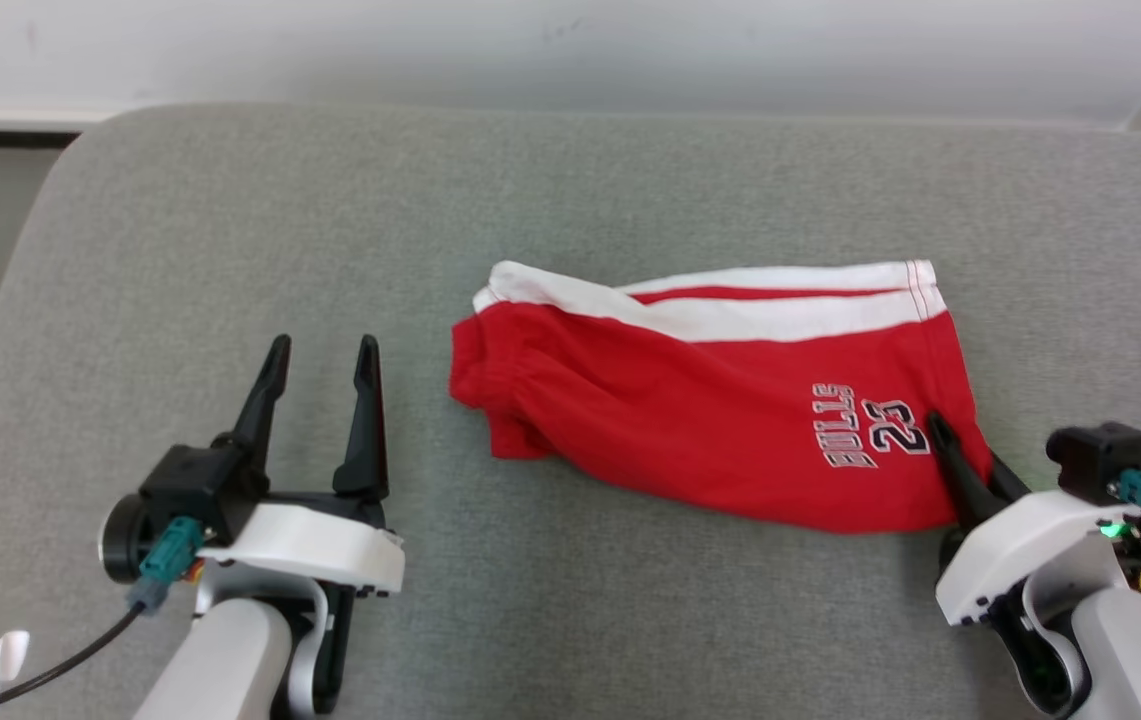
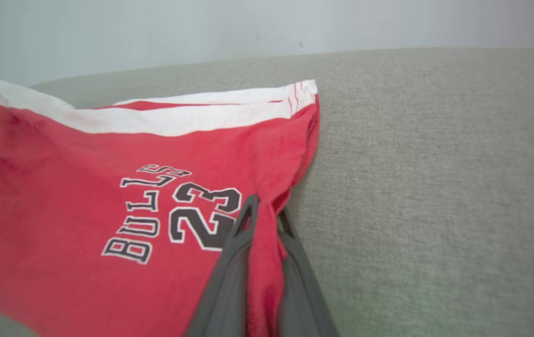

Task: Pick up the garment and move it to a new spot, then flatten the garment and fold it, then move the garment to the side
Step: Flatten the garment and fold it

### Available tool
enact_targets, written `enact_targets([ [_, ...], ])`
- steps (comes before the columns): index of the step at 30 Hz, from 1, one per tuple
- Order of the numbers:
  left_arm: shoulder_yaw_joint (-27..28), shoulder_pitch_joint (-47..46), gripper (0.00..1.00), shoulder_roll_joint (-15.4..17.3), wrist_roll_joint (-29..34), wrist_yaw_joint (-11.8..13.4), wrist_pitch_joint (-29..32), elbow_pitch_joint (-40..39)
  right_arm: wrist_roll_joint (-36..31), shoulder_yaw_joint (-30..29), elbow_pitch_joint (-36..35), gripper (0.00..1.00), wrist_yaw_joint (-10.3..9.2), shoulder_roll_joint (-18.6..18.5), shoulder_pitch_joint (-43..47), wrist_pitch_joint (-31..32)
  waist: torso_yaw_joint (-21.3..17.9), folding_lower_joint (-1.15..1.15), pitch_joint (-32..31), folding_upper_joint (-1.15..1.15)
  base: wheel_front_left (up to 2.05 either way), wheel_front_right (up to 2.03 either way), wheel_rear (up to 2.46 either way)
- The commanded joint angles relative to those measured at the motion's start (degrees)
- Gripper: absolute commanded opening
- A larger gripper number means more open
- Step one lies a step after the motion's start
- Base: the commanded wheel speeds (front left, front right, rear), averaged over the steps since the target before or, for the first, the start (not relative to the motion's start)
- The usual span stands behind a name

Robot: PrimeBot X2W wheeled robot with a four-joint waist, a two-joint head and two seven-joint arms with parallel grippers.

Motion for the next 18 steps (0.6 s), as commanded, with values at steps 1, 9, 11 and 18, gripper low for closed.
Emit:
enact_targets([
  [1,-0.07,1.32,1.00,0.62,-0.17,0.26,-0.10,-0.48,0.12,-1.20,-0.79,0.00,-0.14,-0.64,2.27,-0.15,-1.55,0.00,-1.60,0.00,0.00,0.00,0.00],
  [9,-0.85,2.22,1.00,0.65,-0.44,0.17,0.49,-0.83,-0.10,-3.33,-0.80,0.00,-0.14,-0.88,3.87,0.29,-1.49,0.00,-2.42,0.00,0.00,0.00,0.00],
  [11,-1.21,2.07,1.00,0.51,-0.48,-0.01,0.58,-0.74,-0.41,-3.85,-0.59,0.00,-0.14,-1.03,3.79,0.40,-1.08,0.00,-2.56,0.00,0.00,0.00,0.00],
  [18,-2.34,0.99,1.00,-0.25,-0.28,-0.21,0.54,-0.19,-2.33,0.51,-5.62,0.00,-0.14,0.70,-1.63,2.68,0.96,0.00,-3.41,0.00,0.00,0.00,0.00],
])
